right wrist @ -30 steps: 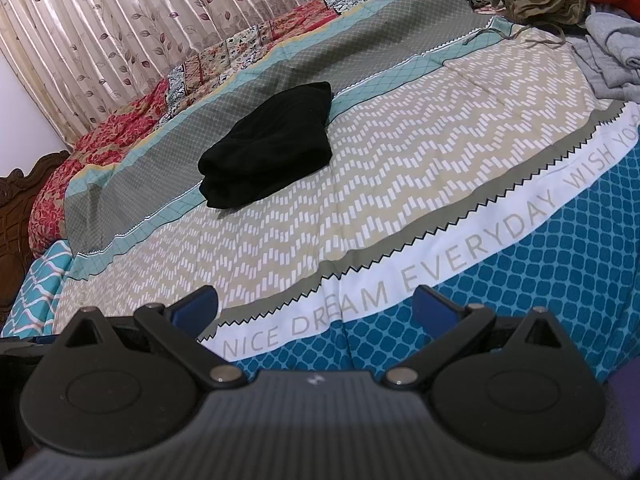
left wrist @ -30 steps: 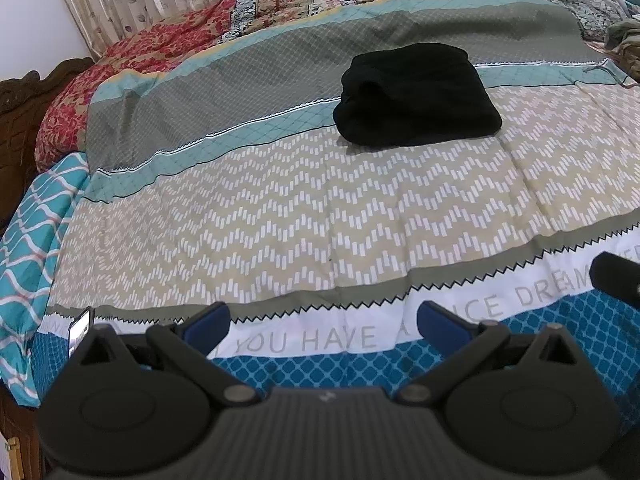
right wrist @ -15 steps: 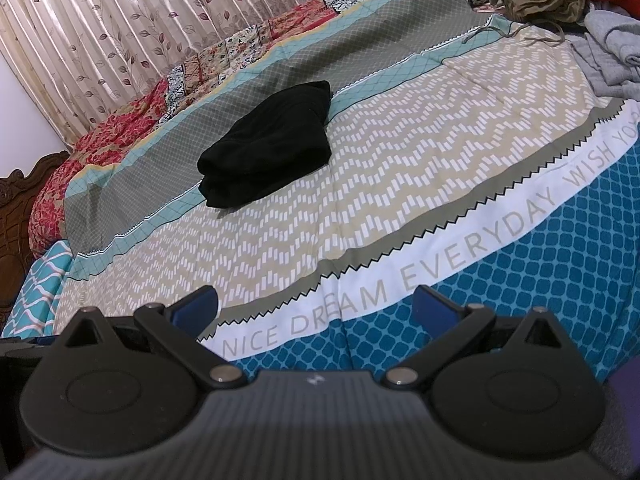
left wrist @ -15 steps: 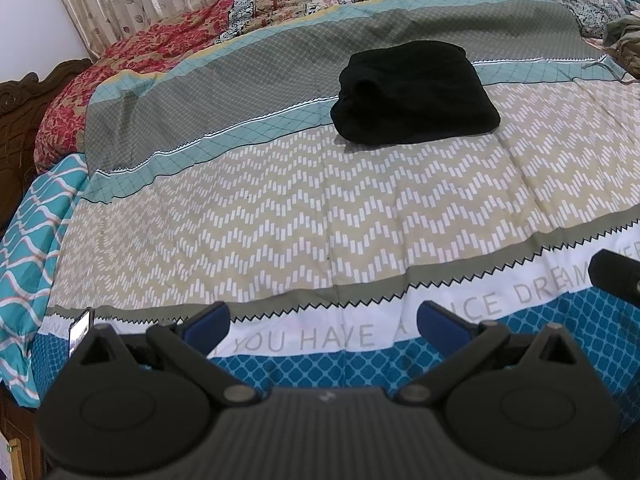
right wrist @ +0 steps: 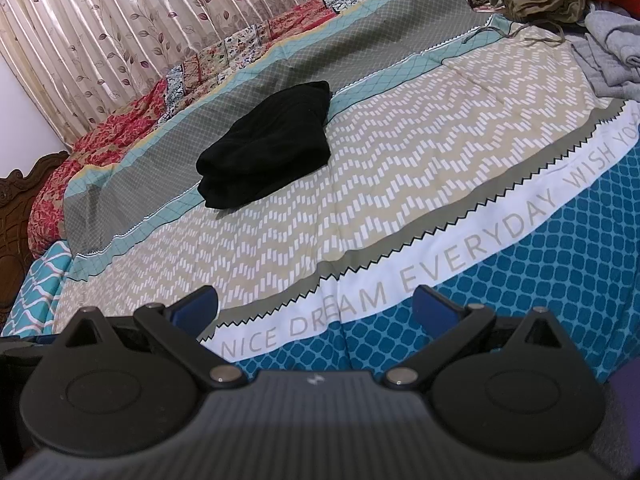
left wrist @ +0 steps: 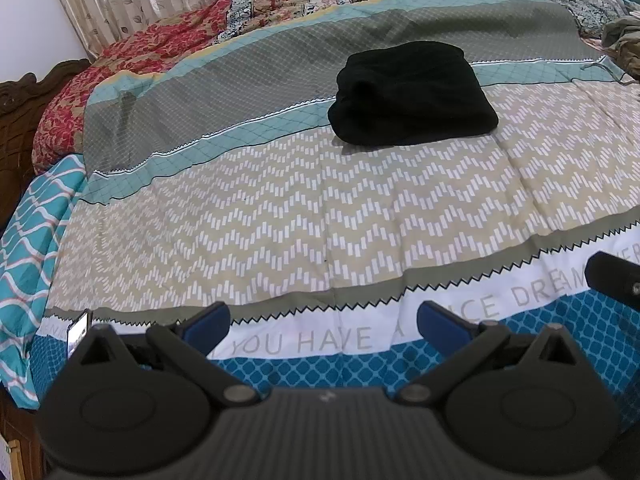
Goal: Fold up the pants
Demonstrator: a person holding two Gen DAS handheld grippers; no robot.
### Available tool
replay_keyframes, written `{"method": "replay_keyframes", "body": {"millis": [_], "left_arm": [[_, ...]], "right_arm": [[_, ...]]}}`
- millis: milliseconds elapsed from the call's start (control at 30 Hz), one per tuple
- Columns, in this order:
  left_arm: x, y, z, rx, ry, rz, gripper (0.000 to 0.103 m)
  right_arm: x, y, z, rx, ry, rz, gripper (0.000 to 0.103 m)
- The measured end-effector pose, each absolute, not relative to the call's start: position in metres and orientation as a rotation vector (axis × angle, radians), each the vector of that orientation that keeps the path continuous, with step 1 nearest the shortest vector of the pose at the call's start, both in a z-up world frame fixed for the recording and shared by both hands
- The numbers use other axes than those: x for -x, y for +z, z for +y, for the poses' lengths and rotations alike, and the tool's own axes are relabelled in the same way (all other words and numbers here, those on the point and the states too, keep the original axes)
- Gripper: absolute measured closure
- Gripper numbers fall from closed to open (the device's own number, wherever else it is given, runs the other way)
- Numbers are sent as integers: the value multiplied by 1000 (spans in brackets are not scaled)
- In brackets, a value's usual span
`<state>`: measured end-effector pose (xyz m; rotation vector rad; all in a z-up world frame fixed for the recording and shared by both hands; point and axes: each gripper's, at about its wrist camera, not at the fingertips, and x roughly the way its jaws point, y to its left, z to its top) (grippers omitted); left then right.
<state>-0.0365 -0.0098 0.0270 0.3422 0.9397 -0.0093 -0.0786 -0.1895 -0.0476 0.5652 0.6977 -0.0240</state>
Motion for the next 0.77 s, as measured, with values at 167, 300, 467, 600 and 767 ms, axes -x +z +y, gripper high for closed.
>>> {"method": "replay_keyframes", "body": {"millis": [167,300,467,600,767], "left_arm": [[35,26,-10,-344,-10,941,0],[32,24,-10,-345,-11,947,0],[30,20,-12,-346,-13,958,0],[27,17,-12,-331,-22,977,0],[26,18,-15,-311,-56,965,0]], "right_arm": [[77,-49,-190,-566,-23,702,0],[75,-50,-191,-567,-22,707,0],[72,-54,-195,-571,-22,715,0],[71,-55,-196,-572,-21,718,0],[70,-55,-197,-562,-22,711,0]]}}
